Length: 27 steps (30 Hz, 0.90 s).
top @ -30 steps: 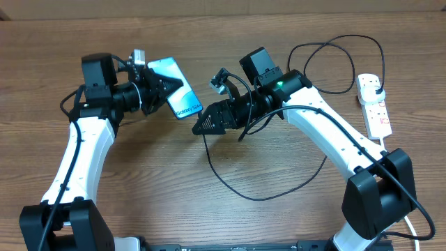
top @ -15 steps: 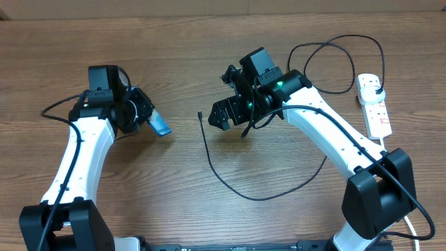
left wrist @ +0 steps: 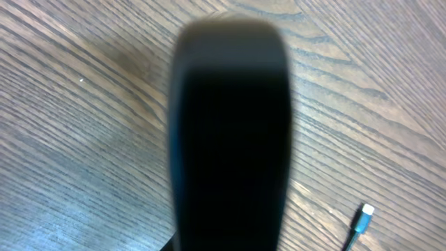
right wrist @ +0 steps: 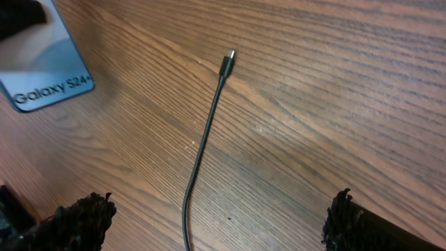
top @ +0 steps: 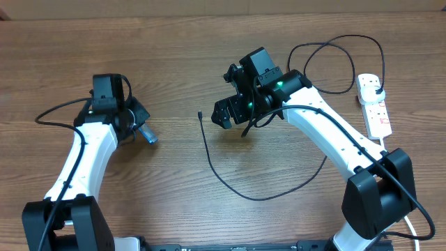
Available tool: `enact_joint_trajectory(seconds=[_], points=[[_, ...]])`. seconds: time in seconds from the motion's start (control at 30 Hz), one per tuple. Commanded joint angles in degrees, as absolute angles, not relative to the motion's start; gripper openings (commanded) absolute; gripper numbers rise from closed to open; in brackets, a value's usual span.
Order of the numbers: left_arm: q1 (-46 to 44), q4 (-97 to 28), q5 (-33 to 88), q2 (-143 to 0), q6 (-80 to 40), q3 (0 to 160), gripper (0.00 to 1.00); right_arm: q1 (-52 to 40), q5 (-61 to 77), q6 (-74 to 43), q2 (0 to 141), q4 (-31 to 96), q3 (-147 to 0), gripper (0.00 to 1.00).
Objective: Plug charger to phone and switch on socket
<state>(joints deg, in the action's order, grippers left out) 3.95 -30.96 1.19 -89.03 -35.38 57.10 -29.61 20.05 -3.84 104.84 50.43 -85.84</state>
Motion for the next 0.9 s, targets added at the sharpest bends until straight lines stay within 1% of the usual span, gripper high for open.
enact_joint_trajectory(seconds=[0.0,0.1,0.2,0.23,0.27,0.3,0.33,0.37,0.47,0.5,0.53,0.57,0.73,0.87], points=[[4.1,-29.52,0.32,-87.83,-34.28,56.29,0.04,-29.54,21.47,-3.68,102.43,48.64,-85.89,1.0],[4.1,-29.26,0.43,-87.83,-34.26,56.29,0.05,-29.54,23.31,-4.32,102.43,41.93,-85.89,1.0],[4.1,-28.53,0.43,-87.83,-34.26,56.29,0.04,-29.54,25.12,-14.72,102.45,33.06,-85.89,1.0],[4.1,-28.27,0.43,-87.83,-34.26,56.29,0.04,-29.58,26.15,-15.88,102.54,30.15,-85.89,0.89],[4.1,-28.16,0.43,-87.83,-34.26,56.29,0.04,-29.67,26.7,-16.64,102.54,27.18,-85.91,0.71],[4.1,-28.01,0.43,-87.83,-34.26,56.29,0.05,-29.91,26.59,-17.41,102.54,23.81,-85.91,0.51],[4.1,-27.94,0.43,-87.83,-34.26,56.29,0.05,-30.02,26.44,-18.41,102.54,20.97,-85.93,0.38],[4.1,-27.86,0.43,-87.83,-34.26,56.29,0.04,-30.2,26.41,-19.55,102.54,18.09,-86.02,0.35],[4.1,-27.88,0.43,-87.83,-34.24,56.29,0.04,-31.05,22.17,-22.44,102.63,14.55,-86.02,0.35],[4.1,-27.88,0.4,-87.83,-34.24,56.29,0.05,-31.53,19.97,-22.52,102.78,14.92,-86.02,0.39],[4.1,-27.9,0.43,-87.83,-34.24,56.29,0.04,-31.97,17.87,-22.52,103.0,15.7,-86.0,0.48],[4.1,-27.88,0.43,-87.83,-34.24,56.29,0.04,-32.47,16.01,-22.5,103.37,16.71,-86.0,0.51],[4.1,-27.86,0.43,-87.83,-34.24,56.29,0.04,-35.62,9.61,-22.28,107.31,21.39,-85.93,0.5],[4.1,-27.88,0.4,-87.83,-34.24,56.29,0.05,-37.45,5.89,-22.31,112.55,22.46,-85.93,0.5]])
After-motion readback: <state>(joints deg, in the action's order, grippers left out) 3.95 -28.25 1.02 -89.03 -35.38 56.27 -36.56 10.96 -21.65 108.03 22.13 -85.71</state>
